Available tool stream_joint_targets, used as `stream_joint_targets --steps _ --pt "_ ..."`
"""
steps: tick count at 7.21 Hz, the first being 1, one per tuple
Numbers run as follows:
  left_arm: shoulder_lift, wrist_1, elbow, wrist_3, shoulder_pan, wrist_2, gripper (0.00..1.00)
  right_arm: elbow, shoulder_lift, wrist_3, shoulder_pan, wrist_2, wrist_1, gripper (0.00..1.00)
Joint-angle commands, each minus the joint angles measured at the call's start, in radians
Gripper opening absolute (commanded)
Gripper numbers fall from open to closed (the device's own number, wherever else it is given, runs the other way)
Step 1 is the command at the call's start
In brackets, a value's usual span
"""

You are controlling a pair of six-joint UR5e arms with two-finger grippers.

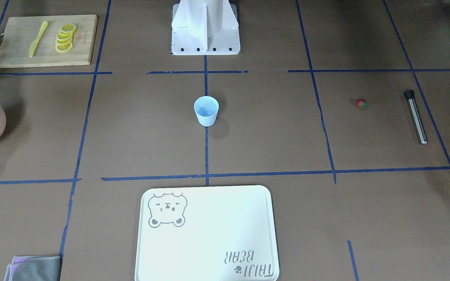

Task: Mash ice and strawberries in cup
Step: 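Lower the right gripper into the pink bowl and grasp an ice cube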

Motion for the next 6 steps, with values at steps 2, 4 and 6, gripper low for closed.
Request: stream_joint_targets --steps 2,4,6 --pt "0.000 0.002 0.001 0.000 0.000 0.000 1.00 0.001 0.000 -0.011 -0.018 -0.001 0.002 0.72" --pt "0.000 0.002 0.001 0.000 0.000 0.000 1.00 0.005 -0.002 -0.015 -0.018 -0.004 0.000 0.23" --pt "0.000 -0.002 0.001 0.000 0.000 0.000 1.00 0.006 -0.005 -0.019 -0.015 -0.006 0.000 0.04"
